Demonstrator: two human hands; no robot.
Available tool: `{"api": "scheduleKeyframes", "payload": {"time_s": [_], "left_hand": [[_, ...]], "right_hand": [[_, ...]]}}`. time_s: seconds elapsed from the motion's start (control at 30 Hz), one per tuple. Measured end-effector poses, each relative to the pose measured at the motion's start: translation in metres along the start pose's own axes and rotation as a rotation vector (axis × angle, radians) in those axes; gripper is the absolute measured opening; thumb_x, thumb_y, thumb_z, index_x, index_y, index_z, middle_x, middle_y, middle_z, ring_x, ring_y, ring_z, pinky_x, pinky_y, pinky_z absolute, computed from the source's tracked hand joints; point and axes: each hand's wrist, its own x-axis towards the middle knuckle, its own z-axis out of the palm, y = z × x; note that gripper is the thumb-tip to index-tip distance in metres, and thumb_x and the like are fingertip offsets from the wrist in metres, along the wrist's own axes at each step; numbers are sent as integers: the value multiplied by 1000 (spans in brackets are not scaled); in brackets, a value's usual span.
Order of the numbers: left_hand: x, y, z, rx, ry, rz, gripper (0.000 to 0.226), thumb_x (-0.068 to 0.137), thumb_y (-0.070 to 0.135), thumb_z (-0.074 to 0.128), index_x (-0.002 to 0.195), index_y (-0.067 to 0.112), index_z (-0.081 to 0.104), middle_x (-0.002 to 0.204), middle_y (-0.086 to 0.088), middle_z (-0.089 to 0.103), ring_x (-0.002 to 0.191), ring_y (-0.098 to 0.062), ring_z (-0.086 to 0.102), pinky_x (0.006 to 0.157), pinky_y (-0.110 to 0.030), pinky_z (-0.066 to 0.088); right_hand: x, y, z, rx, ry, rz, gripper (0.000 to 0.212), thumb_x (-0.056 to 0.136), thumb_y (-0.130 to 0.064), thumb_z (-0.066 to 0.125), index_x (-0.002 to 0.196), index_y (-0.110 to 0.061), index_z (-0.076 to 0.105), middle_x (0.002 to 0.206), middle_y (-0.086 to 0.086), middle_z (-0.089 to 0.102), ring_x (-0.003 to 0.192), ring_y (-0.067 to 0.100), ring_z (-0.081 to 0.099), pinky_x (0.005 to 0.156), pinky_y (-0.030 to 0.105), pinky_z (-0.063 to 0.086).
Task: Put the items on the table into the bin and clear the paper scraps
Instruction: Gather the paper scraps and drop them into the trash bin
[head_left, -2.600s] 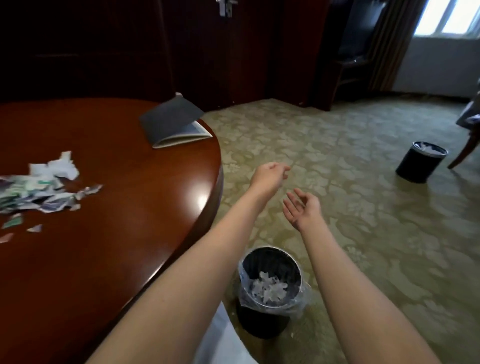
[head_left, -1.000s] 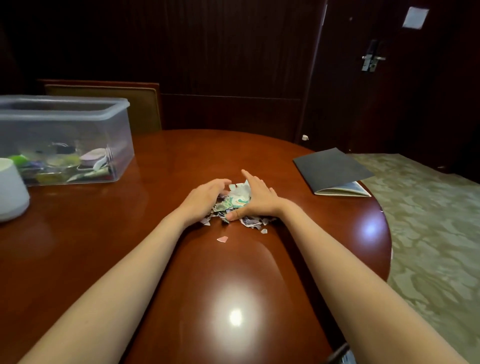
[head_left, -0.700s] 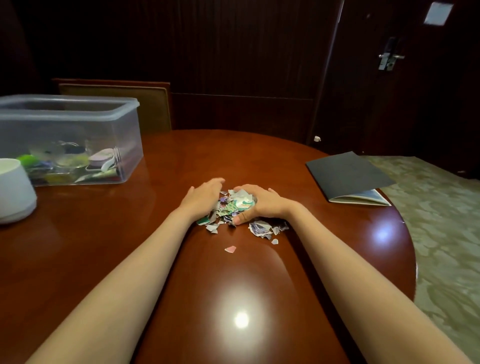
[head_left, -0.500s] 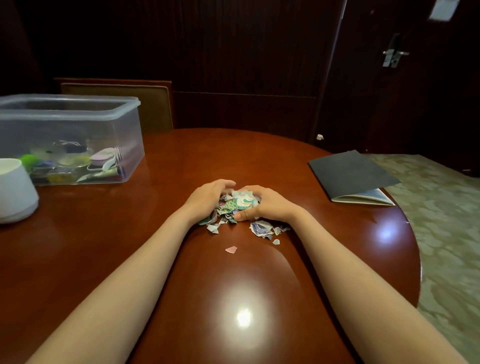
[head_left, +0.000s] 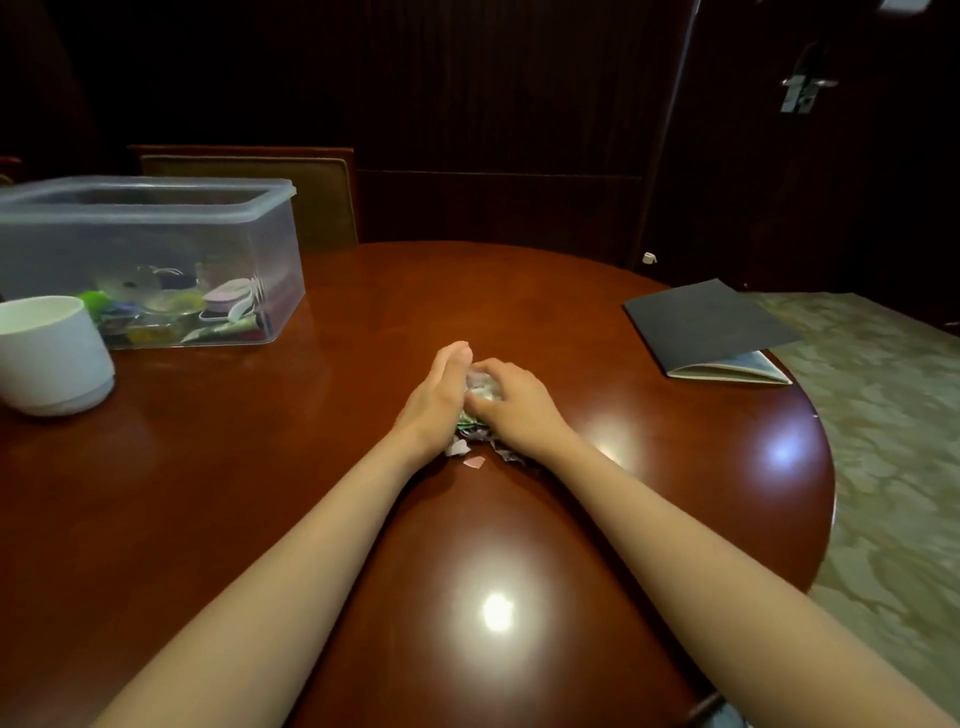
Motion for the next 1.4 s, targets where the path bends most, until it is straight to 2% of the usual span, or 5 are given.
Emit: {"api": "scheduleKeyframes", "payload": {"time_s": [0.3,0.63,0.97,1.17,1.4], "left_hand": [[-8,29,23,-72,422,-205,42,100,30,24,126,18,54,130,-8,55,121,-27,47,98,-35,36],[-17,46,27,-628,488,-183,21,90,19,51,74,20,64,74,2,63,73,-17,59,63,-26,45],[-6,65,33,-494,311,19,42,102,31,26,141,22,40,147,1,39,134,-15,37,110,-31,33],[-6,67,36,-302,165,105,44,102,25,25,145,17,30,149,-2,35,138,-15,31,107,-26,27],[-14,56,14,-493,233,-118,43,101,25,23,134,12,48,134,-10,54,125,-23,49,105,-32,35]], "right_hand": [[3,-14,10,419,215,202,42,98,-21,40,56,-16,43,58,-4,44,56,10,37,54,25,27],[7,-27,14,1057,300,425,31,94,-10,42,65,-18,53,64,-3,54,58,11,51,51,23,40],[6,-32,8,952,374,351,13,92,-22,52,90,-20,65,94,1,69,89,17,65,79,34,55],[1,-20,-10,619,469,393,23,92,-28,53,71,-18,56,66,-7,53,65,12,49,51,19,33],[-3,-28,-17,1059,486,585,21,86,-32,61,79,-12,58,79,7,61,66,19,54,56,28,44]]}}
